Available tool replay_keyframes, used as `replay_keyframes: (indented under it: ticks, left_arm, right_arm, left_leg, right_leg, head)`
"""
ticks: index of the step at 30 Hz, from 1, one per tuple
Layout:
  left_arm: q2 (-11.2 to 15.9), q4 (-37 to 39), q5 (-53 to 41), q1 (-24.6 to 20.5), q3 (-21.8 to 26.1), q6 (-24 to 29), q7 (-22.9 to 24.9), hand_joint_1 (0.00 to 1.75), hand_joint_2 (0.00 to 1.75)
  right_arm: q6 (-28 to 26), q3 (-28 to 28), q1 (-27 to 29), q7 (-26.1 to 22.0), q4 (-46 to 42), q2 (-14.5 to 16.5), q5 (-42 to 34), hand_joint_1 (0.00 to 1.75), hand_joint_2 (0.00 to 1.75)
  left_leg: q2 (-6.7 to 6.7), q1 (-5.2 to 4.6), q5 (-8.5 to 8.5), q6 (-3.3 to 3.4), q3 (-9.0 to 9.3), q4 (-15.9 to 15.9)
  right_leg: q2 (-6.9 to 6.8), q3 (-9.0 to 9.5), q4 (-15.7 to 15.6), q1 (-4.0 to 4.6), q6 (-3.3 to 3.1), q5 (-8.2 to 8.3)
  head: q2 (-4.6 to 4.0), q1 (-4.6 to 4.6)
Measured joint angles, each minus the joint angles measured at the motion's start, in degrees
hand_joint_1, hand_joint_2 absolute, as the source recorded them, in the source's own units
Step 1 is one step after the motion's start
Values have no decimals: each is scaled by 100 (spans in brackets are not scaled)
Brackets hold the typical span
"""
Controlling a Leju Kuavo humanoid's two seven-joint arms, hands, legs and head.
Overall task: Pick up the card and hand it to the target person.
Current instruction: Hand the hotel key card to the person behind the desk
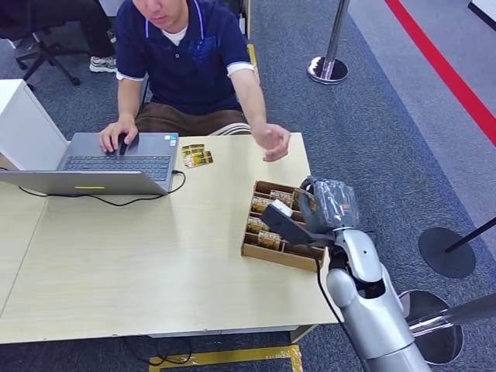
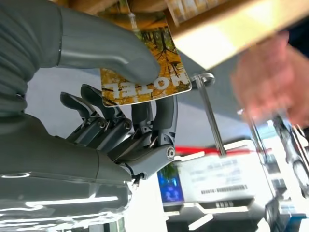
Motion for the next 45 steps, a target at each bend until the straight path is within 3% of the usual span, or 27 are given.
replay_keyframes:
  ticks: [12,18,28,37,41,45]
  left_arm:
    - [-7,0,54,1,0,10,-1,0,0]
    - [-9,0,54,-5,0,6,-17,0,0]
    - [-9,0,-46,-42,-1,-84,-101,0,0]
    - [-5,0,-105,-40,-11,-109,-46,0,0]
    - [-4,0,-105,-40,-10,-152,-40,0,175]
    - [-4,0,-105,-39,-8,-209,-47,0,175]
  right_arm:
    - [149,-87,-290,-57,-774,-304,-150,153,175]
    - [610,72,-653,-380,-630,-314,-642,161,175]
    - [746,856,-1789,-561,793,276,-1128,158,175]
    - [676,1066,-2294,-562,1529,603,-1319,158,175]
    - [674,1094,-2364,-564,1688,670,-1326,159,175]
    - [674,1098,-2392,-588,1791,710,-1352,158,175]
  left_leg:
    - [0,-1,1,1,0,0]
    - [1,0,1,1,-10,-1]
    - [1,2,13,0,-3,-1]
    - [0,0,13,0,-3,0]
    - [0,1,13,0,-3,0]
    - [0,1,13,0,-3,0]
  right_leg:
    - [0,0,0,0,1,1]
    - [2,2,2,0,0,2]
    - [2,1,4,1,-1,7]
    - [1,1,3,0,-1,7]
    - [1,1,3,0,-1,7]
    - [0,1,3,0,-1,7]
  head:
    - [0,0]
    - [1,1]
    - [0,1]
    - [0,0]
    - [1,-1]
    - [-1,-1]
